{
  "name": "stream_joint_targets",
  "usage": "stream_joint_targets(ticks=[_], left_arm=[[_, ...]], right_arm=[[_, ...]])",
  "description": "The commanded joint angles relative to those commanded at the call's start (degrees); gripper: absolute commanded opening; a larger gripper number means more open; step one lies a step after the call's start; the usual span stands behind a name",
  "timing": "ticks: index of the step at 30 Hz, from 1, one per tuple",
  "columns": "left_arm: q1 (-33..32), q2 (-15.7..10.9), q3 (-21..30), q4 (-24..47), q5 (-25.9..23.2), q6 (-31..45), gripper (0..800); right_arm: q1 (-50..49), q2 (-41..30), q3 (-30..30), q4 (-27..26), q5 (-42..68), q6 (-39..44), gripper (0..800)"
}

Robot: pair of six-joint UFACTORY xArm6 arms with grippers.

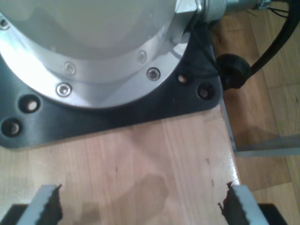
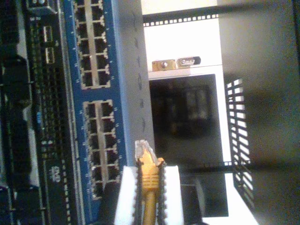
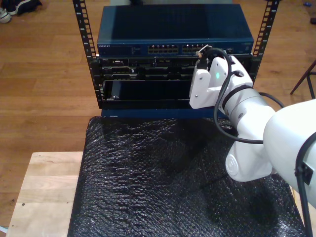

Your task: Grab the cable and plug it in

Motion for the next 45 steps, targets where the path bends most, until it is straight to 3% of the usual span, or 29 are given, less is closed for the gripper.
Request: stream_joint_targets(ticks=[11, 45], left_arm=[[0.00, 0.00, 0.00, 0.00, 0.00, 0.00, 800], [0.00, 0.00, 0.00, 0.00, 0.00, 0.00, 800]], right_arm=[[0.09, 4.84, -2.46, 3.25, -6.95, -2.73, 0], [7.30, 19.69, -14.95, 27.08, -18.90, -12.13, 0]])
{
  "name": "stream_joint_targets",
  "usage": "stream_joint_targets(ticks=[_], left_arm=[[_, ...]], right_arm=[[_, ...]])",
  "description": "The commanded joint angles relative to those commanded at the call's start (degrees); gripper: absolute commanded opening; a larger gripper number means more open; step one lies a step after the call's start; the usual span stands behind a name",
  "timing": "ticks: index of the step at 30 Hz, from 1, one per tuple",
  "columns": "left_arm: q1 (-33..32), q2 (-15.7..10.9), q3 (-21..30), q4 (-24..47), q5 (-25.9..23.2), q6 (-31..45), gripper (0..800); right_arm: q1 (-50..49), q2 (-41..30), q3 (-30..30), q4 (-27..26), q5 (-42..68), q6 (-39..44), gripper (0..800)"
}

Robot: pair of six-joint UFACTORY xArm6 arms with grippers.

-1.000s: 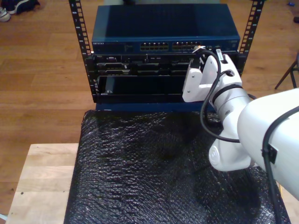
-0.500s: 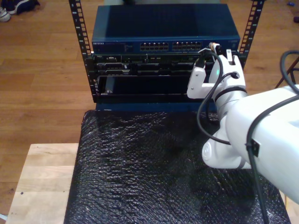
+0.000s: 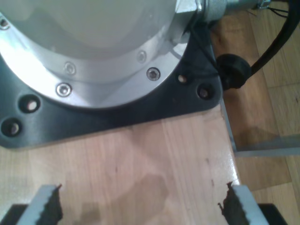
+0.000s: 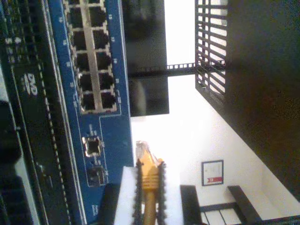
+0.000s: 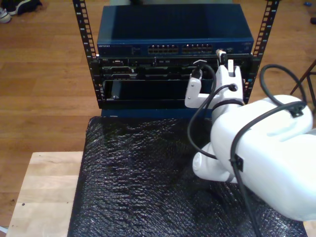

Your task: Grab the cable and plug it in

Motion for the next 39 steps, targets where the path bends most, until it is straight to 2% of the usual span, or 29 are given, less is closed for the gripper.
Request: stream_joint_targets(ticks=[12, 39], left_arm=[[0.00, 0.00, 0.00, 0.00, 0.00, 0.00, 800], [0.00, 0.00, 0.00, 0.00, 0.00, 0.00, 800]], right_arm=[[0.00, 4.84, -6.42, 0.88, -0.53, -0.18, 0], [-0.18, 5.54, -8.00, -0.35, 1.23, 0.70, 0]])
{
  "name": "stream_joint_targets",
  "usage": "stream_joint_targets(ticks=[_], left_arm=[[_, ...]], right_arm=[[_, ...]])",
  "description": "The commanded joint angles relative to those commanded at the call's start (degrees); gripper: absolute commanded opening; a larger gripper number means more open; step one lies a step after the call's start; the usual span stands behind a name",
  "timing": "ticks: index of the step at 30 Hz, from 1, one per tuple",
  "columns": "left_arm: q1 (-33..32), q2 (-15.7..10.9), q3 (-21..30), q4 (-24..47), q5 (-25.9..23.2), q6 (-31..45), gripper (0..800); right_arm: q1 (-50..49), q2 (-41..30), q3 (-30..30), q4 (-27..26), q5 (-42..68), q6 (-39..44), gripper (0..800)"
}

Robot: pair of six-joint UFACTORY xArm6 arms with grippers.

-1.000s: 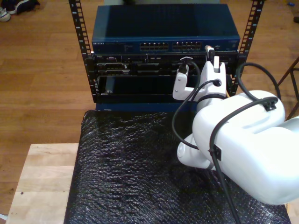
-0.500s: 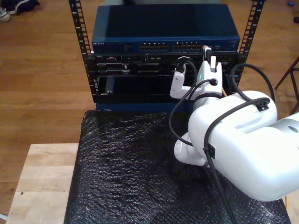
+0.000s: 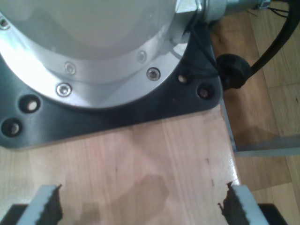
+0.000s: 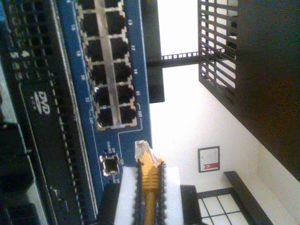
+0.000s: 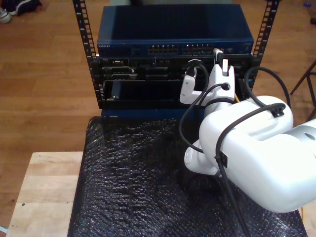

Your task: Grab the cable and plug it in

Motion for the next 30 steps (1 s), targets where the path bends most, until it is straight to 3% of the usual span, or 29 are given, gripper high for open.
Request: stream_joint_targets(ticks=[30], left_arm=[[0.00, 0.00, 0.00, 0.00, 0.00, 0.00, 800]], right_arm=[[-0.79, 1.23, -1.85, -1.76, 2.02, 1.23, 0]])
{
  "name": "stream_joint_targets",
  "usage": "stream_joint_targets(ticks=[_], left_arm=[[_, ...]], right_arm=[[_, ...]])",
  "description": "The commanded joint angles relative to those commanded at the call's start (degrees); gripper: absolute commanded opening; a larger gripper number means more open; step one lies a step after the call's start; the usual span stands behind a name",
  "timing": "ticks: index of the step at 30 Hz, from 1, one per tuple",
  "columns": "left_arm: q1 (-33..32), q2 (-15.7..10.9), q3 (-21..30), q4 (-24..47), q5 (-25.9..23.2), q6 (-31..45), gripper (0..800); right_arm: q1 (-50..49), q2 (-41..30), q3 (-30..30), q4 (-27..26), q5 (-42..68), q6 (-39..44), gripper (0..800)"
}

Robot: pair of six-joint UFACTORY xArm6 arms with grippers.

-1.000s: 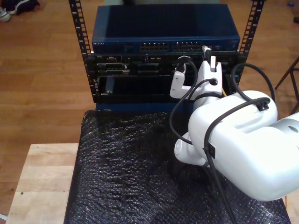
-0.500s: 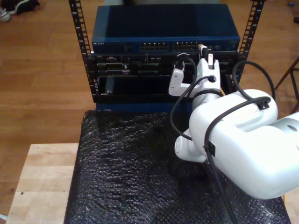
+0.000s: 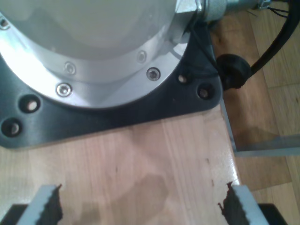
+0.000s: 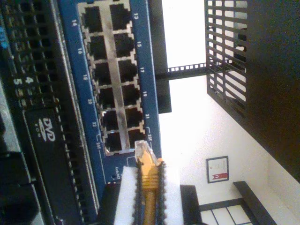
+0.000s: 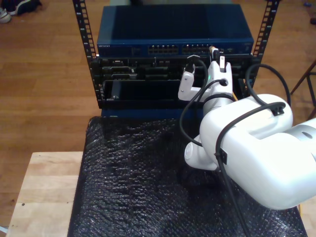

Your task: Grab the cable and plug it in

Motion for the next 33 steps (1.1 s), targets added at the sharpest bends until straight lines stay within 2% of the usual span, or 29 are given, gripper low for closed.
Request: stream_joint_targets(ticks=[33], left_arm=[[0.00, 0.00, 0.00, 0.00, 0.00, 0.00, 800]], right_arm=[[-0.53, 0.70, -1.58, -0.26, 1.05, -0.53, 0]])
